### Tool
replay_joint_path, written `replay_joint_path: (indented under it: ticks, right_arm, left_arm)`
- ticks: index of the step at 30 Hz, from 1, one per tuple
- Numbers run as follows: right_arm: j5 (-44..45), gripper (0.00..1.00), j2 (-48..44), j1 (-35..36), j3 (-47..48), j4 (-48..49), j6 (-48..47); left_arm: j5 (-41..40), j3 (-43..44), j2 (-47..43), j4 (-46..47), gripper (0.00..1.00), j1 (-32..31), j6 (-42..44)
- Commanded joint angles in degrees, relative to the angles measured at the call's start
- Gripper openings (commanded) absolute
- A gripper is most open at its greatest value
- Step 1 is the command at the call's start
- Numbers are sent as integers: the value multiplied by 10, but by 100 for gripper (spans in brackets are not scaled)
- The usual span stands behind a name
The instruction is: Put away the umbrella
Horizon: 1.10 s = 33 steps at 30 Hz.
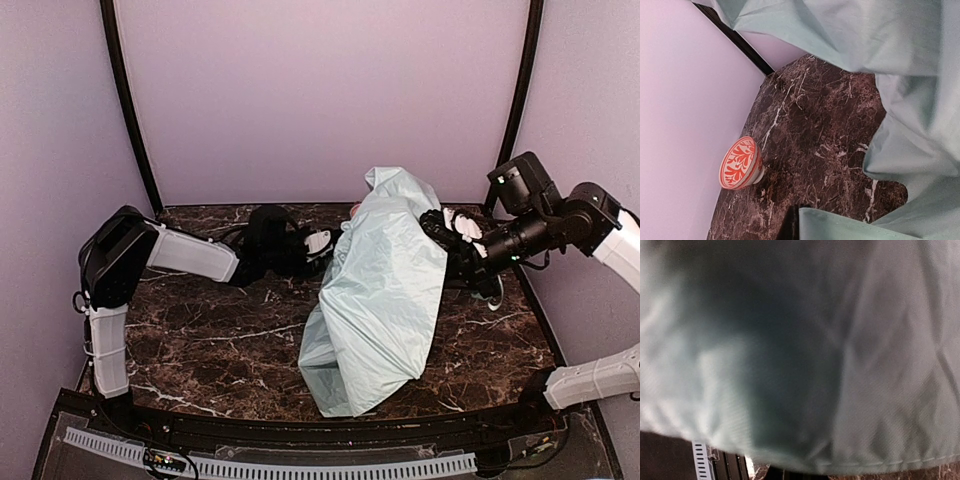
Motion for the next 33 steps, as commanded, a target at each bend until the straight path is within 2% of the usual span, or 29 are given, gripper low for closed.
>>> replay_joint_path:
  ticks: [1, 6, 9, 13, 15, 18, 20, 28, 30, 33]
  right_arm:
    - [78, 1, -31, 6, 5, 64, 15]
    - [38, 3, -5, 6, 26, 63, 1]
    - [8, 3, 58, 10, 21, 75, 1]
    - [-22, 4, 136, 21, 21, 99, 4]
    - [-25, 4, 162, 22, 5, 129, 1]
    - [-17, 4, 193, 23, -30, 172, -2]
    - [-8, 5, 222, 22, -41, 179, -1]
    - [-1, 9, 298, 21, -71, 179, 3]
    - [-3, 10, 309, 19, -76, 182, 10]
    - [0, 12, 310, 13, -102, 189, 24]
  left_arm:
    - [-20, 6, 6, 8, 0, 2, -16]
    - [-26, 22, 56, 15, 0, 2, -38]
    - [-25, 49, 84, 14, 0, 0, -62]
    - [-61, 55, 95, 14, 2, -13, -50]
    - [-74, 56, 95, 7, 12, -19, -46]
    - [-116, 55, 91, -6, 43, -20, -51]
    - [-154, 48, 79, -24, 58, -22, -59]
    - [-318, -46, 9, -20, 90, -41, -36]
    - [-328, -51, -9, -32, 94, -45, -37]
    - [-288, -54, -33, -56, 99, -46, -41]
